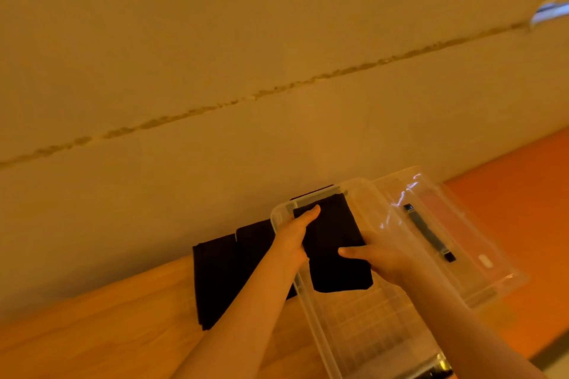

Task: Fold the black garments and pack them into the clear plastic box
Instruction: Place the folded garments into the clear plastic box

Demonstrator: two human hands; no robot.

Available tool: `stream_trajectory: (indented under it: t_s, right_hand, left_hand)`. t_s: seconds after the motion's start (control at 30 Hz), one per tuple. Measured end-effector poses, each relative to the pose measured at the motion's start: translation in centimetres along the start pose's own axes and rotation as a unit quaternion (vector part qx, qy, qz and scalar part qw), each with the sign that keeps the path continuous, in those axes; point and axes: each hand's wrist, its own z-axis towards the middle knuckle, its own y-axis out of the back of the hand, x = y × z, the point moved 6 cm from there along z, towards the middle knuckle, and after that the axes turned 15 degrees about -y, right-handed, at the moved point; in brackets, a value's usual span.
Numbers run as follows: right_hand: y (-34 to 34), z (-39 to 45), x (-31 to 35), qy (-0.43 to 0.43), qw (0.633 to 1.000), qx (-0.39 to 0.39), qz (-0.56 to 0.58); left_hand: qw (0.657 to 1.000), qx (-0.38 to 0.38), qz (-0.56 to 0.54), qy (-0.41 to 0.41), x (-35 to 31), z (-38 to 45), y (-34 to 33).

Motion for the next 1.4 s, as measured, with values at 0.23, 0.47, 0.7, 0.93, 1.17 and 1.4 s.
stream_trajectory:
  t_s: [0.23, 0.47, 0.7, 0.93, 1.17, 1.4]
  right_hand:
    - [2.8, 6.1, -6.0, -0.07, 0.995, -0.073, 0.01]
    - [3.4, 10.8, -9.8, -0.097, 0.975, -0.186, -0.074]
    - [2.6, 10.7, -9.2, -0.01, 0.919, -0.248, -0.307]
    - [3.1, 12.7, -8.1, 0.123, 0.841, -0.179, -0.495]
    - [2.3, 14.3, -9.5, 0.119, 0.791, -0.162, -0.577]
    - [2.4, 13.8, -9.0, 0.111, 0.819, -0.16, -0.54]
  left_hand:
    - [0.985, -0.077, 0.144, -0.05, 2.9, 5.9, 2.2]
    - [0.912, -0.189, 0.353, -0.087, 6.2, 9.6, 3.8]
    - [0.835, -0.275, 0.446, -0.168, 6.5, 9.3, 4.3]
    - [0.589, -0.016, 0.805, -0.076, 10.6, 6.6, 2.1]
    - [0.434, 0.041, 0.899, 0.048, 11.6, 6.5, 3.9]
    - [0.32, 0.081, 0.94, 0.082, 10.0, 6.6, 3.2]
